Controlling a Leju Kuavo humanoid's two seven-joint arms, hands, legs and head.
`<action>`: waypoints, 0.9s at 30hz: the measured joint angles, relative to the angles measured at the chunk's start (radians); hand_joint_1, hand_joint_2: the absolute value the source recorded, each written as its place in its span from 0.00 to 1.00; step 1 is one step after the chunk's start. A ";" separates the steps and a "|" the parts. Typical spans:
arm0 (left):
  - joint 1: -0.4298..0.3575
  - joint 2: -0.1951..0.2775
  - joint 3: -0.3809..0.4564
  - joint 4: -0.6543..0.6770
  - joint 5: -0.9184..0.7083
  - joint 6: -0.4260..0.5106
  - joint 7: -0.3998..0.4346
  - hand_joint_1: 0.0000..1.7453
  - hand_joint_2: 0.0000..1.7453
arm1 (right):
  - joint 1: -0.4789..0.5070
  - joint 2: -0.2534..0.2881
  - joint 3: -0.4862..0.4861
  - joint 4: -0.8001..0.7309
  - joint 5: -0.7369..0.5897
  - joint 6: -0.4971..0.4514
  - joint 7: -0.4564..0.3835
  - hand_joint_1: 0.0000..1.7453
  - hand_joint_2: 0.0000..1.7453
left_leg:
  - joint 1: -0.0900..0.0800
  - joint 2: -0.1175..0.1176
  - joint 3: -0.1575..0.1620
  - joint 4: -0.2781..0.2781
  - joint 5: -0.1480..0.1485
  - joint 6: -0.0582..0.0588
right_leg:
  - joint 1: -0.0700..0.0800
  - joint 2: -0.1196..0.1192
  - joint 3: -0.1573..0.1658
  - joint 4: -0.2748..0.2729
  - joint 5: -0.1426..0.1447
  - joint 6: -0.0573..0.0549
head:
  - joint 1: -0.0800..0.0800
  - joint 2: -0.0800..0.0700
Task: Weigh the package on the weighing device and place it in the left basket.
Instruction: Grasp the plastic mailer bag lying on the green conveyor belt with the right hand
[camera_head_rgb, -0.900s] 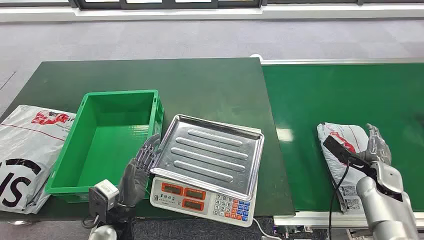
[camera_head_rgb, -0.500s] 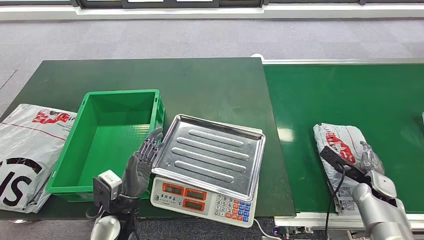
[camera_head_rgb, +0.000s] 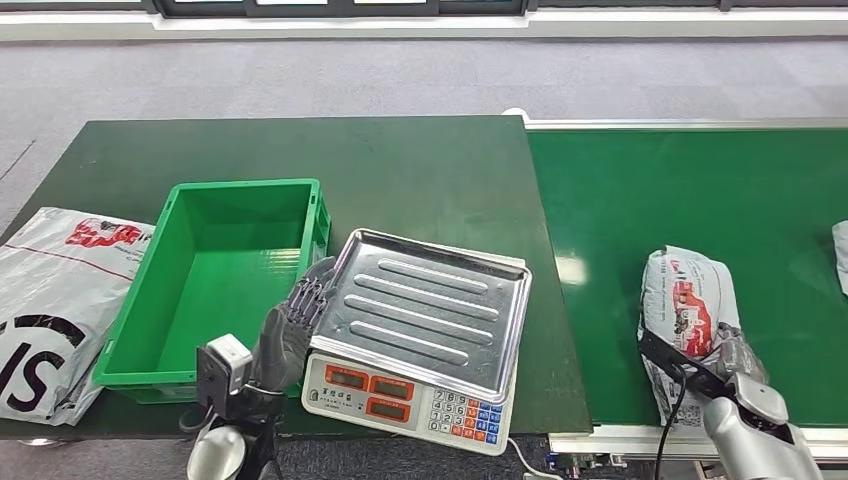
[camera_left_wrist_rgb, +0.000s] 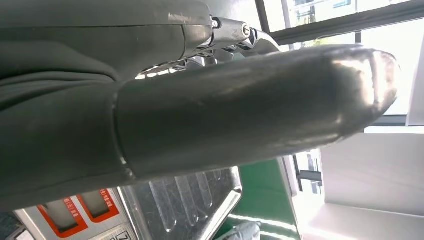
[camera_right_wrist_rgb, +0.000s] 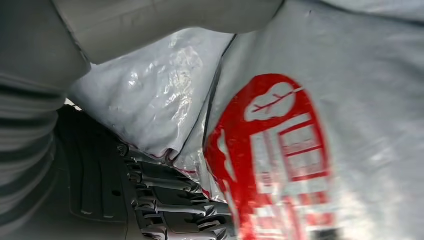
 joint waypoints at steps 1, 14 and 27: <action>0.000 0.000 0.000 0.001 0.002 0.001 0.002 0.00 0.00 | 0.003 0.003 0.004 -0.005 0.007 0.011 0.008 0.01 1.00 | 0.000 0.000 0.000 0.000 0.000 0.000 | 0.000 0.000 0.000 0.000 0.000 0.000 | 0.000 0.000; 0.006 -0.005 0.015 0.013 0.010 -0.002 0.014 0.00 0.00 | 0.082 0.031 0.038 -0.081 0.032 0.084 -0.052 1.00 1.00 | 0.000 0.001 0.006 0.000 -0.002 0.002 | 0.001 0.000 0.007 -0.002 -0.001 0.001 | 0.000 0.000; 0.083 -0.017 0.052 -0.069 0.011 0.003 0.007 0.00 0.00 | 0.120 0.135 0.072 -0.313 0.023 -0.267 -0.131 1.00 1.00 | 0.002 0.005 0.003 -0.001 -0.001 -0.001 | 0.002 0.003 0.003 -0.001 0.000 0.000 | 0.000 0.000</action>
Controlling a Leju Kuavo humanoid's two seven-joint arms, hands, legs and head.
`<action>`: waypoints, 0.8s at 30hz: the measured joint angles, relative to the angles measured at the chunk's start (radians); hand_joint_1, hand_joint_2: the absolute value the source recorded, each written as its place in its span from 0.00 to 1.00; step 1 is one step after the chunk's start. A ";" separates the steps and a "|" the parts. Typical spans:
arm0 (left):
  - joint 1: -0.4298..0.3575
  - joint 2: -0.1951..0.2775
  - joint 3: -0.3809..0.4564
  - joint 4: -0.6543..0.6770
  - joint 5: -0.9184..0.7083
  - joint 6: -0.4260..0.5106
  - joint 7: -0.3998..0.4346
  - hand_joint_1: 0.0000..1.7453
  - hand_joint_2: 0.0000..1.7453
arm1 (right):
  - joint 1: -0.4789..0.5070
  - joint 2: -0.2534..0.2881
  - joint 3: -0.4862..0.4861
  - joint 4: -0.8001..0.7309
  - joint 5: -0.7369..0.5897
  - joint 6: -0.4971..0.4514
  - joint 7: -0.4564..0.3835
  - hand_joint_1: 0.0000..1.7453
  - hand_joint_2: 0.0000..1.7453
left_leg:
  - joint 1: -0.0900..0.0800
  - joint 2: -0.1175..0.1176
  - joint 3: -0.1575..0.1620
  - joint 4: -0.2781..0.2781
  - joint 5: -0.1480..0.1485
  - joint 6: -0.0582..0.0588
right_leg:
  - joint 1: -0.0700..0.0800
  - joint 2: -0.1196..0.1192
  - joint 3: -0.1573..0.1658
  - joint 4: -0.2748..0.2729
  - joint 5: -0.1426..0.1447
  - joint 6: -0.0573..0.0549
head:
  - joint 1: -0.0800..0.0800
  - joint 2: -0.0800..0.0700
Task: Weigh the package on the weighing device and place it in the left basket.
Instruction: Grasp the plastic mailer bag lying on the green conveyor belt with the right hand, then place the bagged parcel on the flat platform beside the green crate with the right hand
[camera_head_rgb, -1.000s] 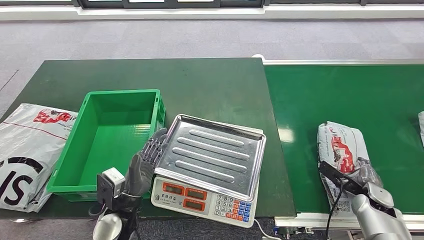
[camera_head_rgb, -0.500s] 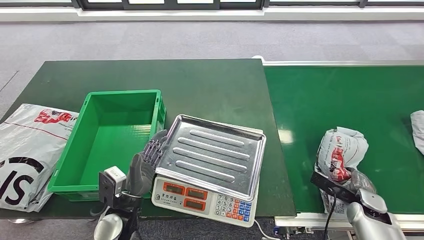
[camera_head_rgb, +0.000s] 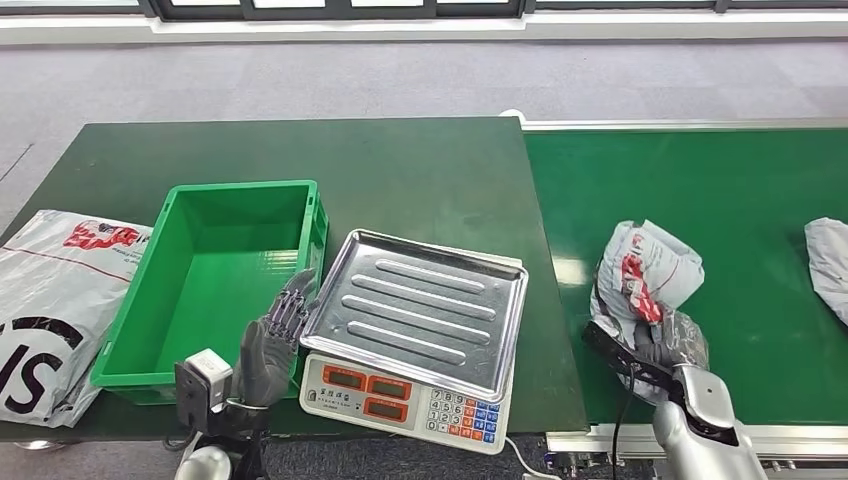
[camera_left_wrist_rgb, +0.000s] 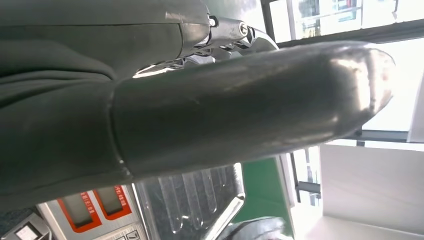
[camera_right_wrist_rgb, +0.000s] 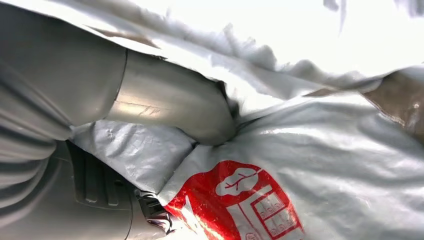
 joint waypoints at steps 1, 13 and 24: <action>0.007 -0.003 0.004 -0.008 0.003 -0.004 -0.001 0.00 0.00 | 0.014 0.010 0.000 -0.050 -0.008 -0.025 -0.002 1.00 1.00 | 0.000 -0.002 0.000 0.000 0.001 0.000 | 0.000 -0.002 0.000 0.000 0.000 0.000 | 0.000 0.000; 0.026 -0.014 0.026 -0.031 0.019 -0.023 -0.002 0.00 0.00 | 0.110 0.059 -0.035 -0.351 -0.091 -0.152 -0.089 1.00 1.00 | -0.001 -0.005 -0.002 0.000 0.000 0.001 | -0.001 -0.004 -0.001 0.000 -0.001 0.000 | 0.000 0.000; 0.028 -0.018 0.035 -0.028 0.031 -0.022 -0.021 0.00 0.00 | 0.182 0.129 -0.085 -0.583 -0.243 -0.313 -0.244 1.00 1.00 | -0.001 -0.002 -0.002 0.000 0.000 0.001 | -0.001 -0.003 -0.001 0.000 -0.001 0.000 | 0.000 0.000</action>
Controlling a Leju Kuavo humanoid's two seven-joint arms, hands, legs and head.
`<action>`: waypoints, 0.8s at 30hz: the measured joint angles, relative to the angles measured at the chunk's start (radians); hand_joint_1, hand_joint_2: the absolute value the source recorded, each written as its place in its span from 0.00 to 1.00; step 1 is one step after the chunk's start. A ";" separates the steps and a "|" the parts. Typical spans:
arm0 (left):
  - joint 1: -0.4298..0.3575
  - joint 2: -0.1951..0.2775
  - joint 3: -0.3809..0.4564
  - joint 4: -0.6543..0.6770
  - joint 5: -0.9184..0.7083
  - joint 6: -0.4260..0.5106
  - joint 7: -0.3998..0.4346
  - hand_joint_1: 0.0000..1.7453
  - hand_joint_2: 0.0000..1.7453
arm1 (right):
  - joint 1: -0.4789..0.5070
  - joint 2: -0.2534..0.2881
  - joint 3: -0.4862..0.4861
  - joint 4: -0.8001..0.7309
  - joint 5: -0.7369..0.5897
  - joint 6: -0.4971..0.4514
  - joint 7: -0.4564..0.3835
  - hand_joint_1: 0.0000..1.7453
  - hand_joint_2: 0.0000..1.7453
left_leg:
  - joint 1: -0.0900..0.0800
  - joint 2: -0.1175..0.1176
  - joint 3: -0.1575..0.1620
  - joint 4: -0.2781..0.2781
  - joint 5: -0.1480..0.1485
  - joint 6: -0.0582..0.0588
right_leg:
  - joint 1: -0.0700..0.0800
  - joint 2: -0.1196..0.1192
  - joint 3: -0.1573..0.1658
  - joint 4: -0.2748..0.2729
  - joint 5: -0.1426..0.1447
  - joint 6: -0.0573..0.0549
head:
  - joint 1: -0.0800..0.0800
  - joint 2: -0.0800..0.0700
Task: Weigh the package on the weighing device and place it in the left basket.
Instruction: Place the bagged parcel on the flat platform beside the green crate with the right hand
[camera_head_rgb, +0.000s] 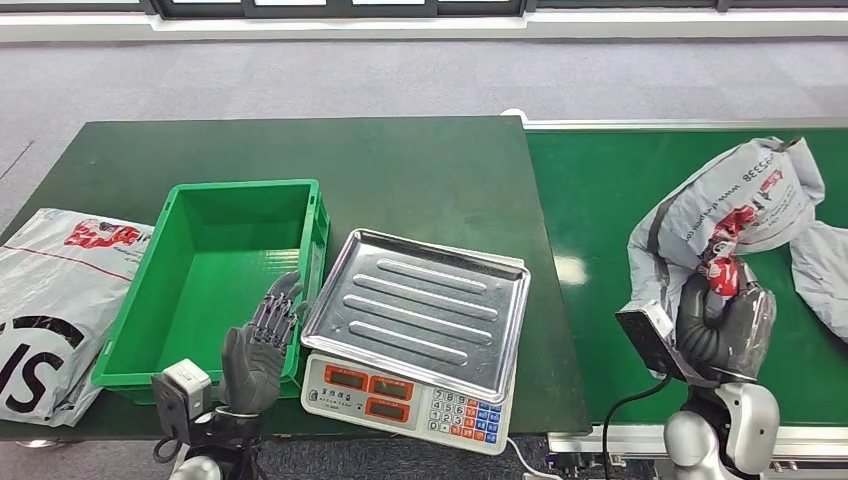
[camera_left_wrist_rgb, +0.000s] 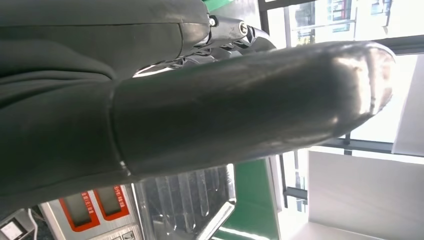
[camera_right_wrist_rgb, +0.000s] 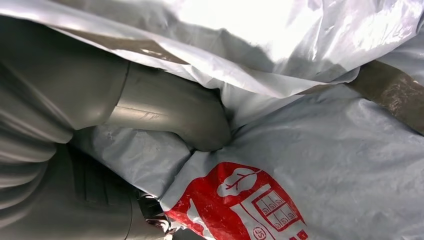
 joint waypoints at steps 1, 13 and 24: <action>-0.002 0.000 0.000 0.002 0.002 -0.001 -0.002 0.00 0.00 | -0.006 0.006 0.004 -0.008 -0.004 0.005 -0.008 1.00 1.00 | 0.000 0.000 0.000 0.000 0.000 0.000 | 0.000 0.000 0.000 0.000 0.000 0.000 | 0.000 0.000; -0.088 -0.011 -0.009 0.054 0.006 0.080 -0.055 0.00 0.00 | -0.252 0.120 0.261 0.174 -0.084 0.069 -0.097 1.00 1.00 | 0.001 0.004 0.002 0.000 0.003 -0.002 | 0.001 0.005 0.000 0.001 0.003 -0.002 | 0.000 0.000; -0.128 -0.011 -0.009 0.084 0.059 0.103 -0.076 0.00 0.00 | -0.366 0.201 0.400 0.327 -0.113 0.120 -0.106 1.00 1.00 | 0.002 0.003 0.000 0.000 0.003 -0.002 | 0.001 0.004 -0.002 0.001 0.003 -0.002 | 0.000 0.000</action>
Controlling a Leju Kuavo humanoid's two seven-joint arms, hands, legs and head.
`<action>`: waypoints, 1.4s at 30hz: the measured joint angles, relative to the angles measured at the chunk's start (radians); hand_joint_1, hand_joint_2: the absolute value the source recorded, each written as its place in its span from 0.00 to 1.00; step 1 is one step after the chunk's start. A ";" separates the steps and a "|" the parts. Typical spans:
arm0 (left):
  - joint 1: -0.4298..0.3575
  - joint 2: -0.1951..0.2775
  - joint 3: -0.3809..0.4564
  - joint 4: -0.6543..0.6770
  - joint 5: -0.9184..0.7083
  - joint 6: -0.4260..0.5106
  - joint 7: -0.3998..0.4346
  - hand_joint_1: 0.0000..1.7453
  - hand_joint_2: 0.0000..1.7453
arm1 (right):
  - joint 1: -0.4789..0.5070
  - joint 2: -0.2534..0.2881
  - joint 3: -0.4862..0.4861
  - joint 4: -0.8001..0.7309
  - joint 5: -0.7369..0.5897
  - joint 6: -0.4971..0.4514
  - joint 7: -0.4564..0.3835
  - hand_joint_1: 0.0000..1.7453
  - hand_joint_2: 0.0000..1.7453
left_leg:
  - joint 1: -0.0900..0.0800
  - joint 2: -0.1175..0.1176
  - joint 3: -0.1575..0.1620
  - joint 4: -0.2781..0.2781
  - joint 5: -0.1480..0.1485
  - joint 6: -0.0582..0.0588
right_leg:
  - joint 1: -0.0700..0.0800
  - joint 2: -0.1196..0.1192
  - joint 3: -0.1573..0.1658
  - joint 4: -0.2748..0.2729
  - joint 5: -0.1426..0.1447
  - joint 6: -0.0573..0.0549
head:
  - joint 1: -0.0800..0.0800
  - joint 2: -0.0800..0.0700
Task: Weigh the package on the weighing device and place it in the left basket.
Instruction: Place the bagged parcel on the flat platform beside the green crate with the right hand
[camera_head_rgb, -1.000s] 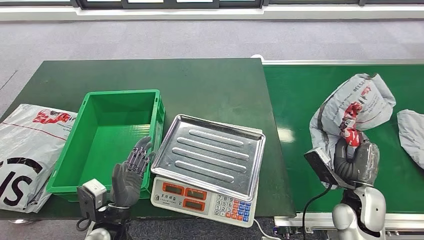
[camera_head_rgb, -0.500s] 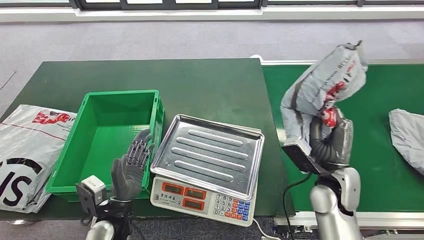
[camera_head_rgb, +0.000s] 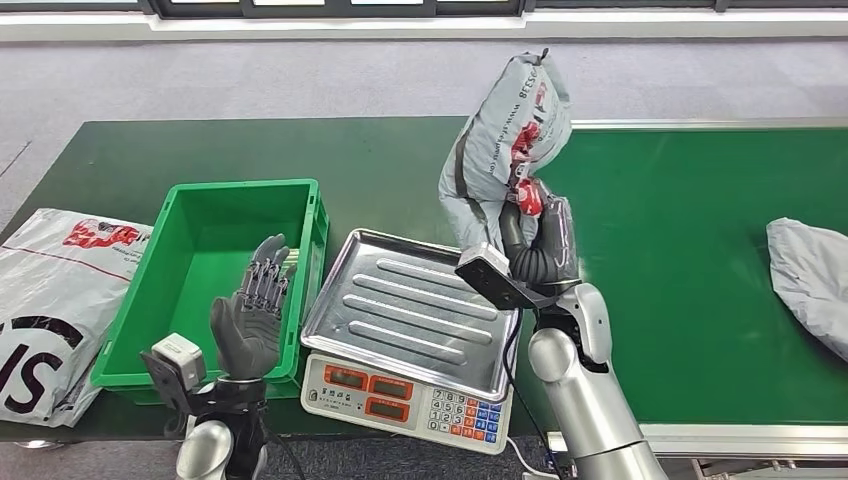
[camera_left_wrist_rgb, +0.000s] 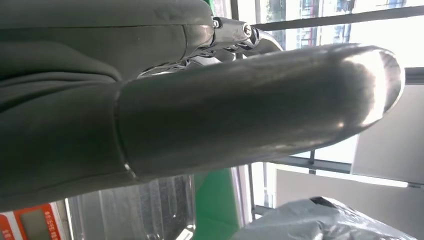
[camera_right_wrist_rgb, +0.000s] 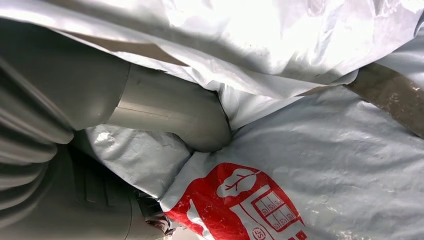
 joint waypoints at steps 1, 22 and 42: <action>-0.002 0.000 0.000 0.004 0.013 -0.004 0.001 0.00 0.00 | -0.006 0.004 0.008 0.011 -0.011 0.014 -0.006 1.00 1.00 | 0.000 0.000 0.000 0.000 0.000 0.000 | 0.000 0.000 0.000 0.000 0.000 0.000 | 0.000 0.000; -0.033 0.001 0.000 0.058 0.049 -0.023 0.010 0.00 0.00 | -0.096 0.067 0.099 0.338 -0.079 0.228 0.091 0.00 1.00 | 0.000 0.000 0.000 0.000 0.000 0.000 | 0.000 0.000 -0.001 0.000 0.000 0.000 | 0.000 0.000; -0.025 0.002 0.001 0.035 0.052 -0.023 0.022 0.00 0.00 | -0.051 0.031 0.119 0.264 -0.156 0.293 0.083 0.00 1.00 | 0.000 0.000 0.000 0.000 0.000 0.000 | 0.000 0.000 -0.001 0.000 0.000 0.000 | 0.000 0.000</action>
